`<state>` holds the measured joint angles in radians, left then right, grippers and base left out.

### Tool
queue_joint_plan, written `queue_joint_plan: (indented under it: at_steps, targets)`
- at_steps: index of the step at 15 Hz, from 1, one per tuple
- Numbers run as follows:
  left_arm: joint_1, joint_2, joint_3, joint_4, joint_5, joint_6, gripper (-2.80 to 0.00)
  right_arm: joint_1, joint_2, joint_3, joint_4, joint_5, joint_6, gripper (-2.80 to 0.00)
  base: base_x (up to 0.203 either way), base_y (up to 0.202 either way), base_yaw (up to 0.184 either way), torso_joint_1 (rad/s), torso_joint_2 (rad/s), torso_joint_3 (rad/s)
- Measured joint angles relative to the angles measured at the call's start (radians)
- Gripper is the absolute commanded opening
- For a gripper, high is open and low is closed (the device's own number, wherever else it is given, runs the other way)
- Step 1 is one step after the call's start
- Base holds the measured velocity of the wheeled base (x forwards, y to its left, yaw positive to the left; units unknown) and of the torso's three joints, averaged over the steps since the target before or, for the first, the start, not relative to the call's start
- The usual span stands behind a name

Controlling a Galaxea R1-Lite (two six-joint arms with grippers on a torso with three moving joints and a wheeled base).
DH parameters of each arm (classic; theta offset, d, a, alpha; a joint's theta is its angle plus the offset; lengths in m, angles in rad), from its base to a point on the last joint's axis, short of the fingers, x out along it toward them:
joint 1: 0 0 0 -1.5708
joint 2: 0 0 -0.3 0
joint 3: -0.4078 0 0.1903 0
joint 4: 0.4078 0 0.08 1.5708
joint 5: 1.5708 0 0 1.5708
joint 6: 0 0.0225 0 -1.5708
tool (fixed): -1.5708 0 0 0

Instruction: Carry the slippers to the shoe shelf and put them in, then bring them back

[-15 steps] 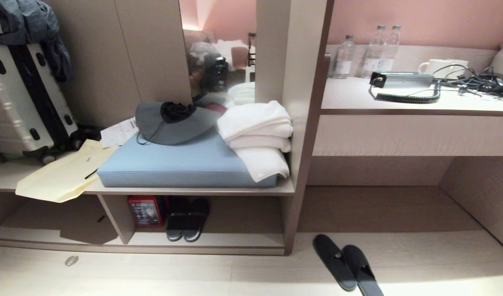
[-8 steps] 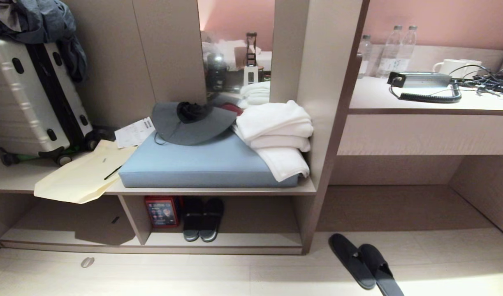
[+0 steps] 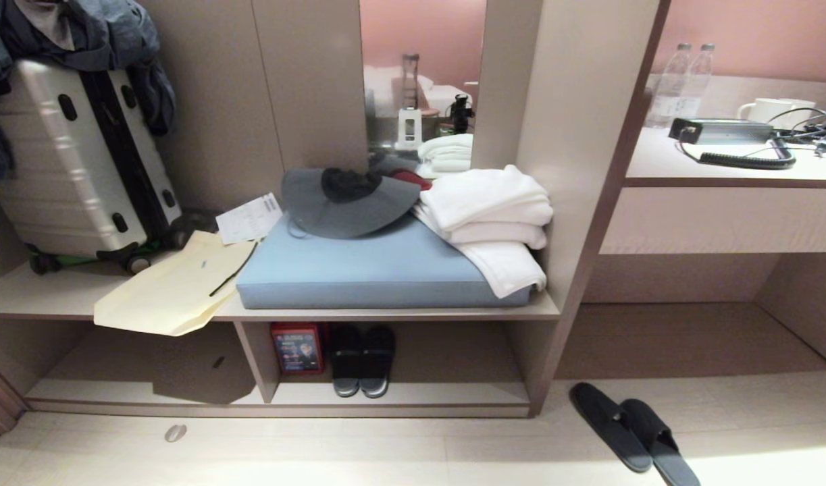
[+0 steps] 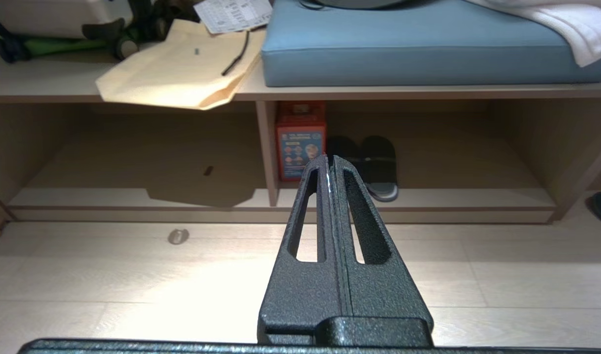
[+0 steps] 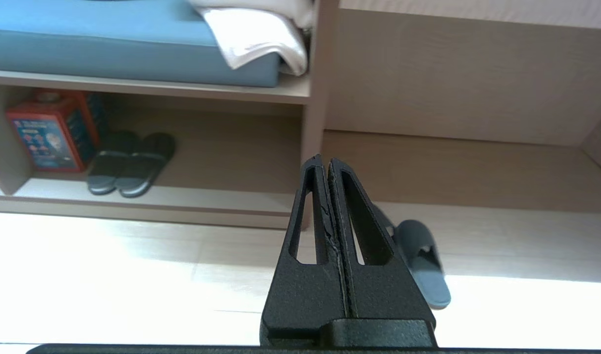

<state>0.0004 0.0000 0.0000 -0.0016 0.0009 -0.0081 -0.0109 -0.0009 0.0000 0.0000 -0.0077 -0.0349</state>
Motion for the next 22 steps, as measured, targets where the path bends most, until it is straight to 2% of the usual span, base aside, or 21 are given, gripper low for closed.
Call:
queue_joint_plan:
  at_steps: [7,22]
  targets:
    - [0.0,0.0,0.0,0.0,0.001,0.0,-2.8,-0.001,0.0,0.0,0.0,0.0,0.0,-2.8,0.0,0.18,-0.003,0.002,0.0,0.003]
    - [0.0,0.0,0.0,0.0,0.0,0.0,-2.8,0.0,0.0,0.0,0.0,0.0,0.0,-2.8,0.0,0.004,0.0,0.0,0.0,0.0]
